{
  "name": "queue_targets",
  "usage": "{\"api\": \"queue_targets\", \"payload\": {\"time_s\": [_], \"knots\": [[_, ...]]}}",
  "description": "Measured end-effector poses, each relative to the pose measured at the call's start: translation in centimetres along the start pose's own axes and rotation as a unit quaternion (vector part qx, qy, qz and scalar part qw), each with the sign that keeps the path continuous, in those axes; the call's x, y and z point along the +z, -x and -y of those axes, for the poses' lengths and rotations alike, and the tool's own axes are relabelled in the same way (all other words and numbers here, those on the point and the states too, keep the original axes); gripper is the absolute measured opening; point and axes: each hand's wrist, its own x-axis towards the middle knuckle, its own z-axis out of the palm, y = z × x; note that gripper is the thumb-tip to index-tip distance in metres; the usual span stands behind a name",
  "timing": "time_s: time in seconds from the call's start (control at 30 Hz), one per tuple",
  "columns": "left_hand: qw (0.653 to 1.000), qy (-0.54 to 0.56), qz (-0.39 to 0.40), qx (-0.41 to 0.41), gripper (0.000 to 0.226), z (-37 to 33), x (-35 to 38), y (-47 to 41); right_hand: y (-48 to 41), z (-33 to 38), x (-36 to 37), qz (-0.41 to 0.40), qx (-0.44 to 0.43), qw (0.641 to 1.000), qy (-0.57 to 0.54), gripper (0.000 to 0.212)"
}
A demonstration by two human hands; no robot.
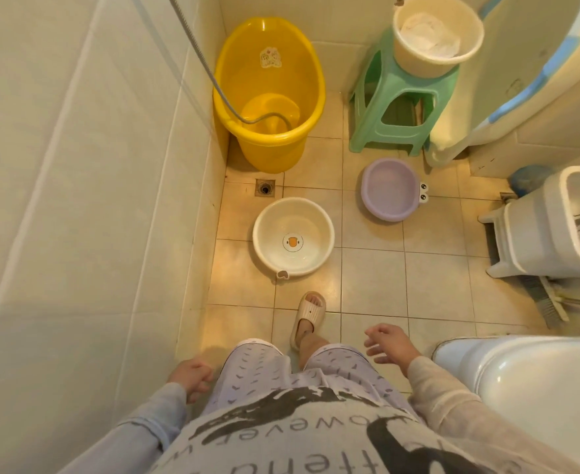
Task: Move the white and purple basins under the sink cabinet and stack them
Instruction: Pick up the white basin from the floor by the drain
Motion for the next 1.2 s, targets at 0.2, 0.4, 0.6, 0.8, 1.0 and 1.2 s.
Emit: {"api": "queue_targets", "payload": {"time_s": [0.2,0.4,0.6,0.8,1.0,1.2], "knots": [[0.998,0.059,-0.009,-0.016,0.018,-5.1,1.0,-0.4,-2.3,4.9,-2.5,0.027,-0.019,0.999,0.042,0.017],[1.0,-0.01,0.007,0.019,0.013,-10.7,0.5,-1.1,-4.7,6.2,-3.1,0.028,0.002,0.998,0.055,0.015],[0.996,-0.079,0.001,0.035,0.014,-17.1,-0.8,-3.9,-8.2,7.1,-3.2,0.015,0.053,0.997,0.063,0.014],[0.996,-0.076,0.007,0.048,0.016,-23.0,1.3,-10.4,-14.6,9.0,-1.7,0.024,0.072,0.995,0.061,0.013],[0.993,-0.096,0.011,0.06,0.018,-26.0,5.1,-22.9,-26.9,9.3,1.8,0.017,0.097,0.995,0.024,0.014],[0.99,-0.13,-0.041,0.04,0.03,-26.6,10.1,-38.2,-42.8,8.1,6.5,-0.003,0.103,0.995,0.005,0.031]]}}
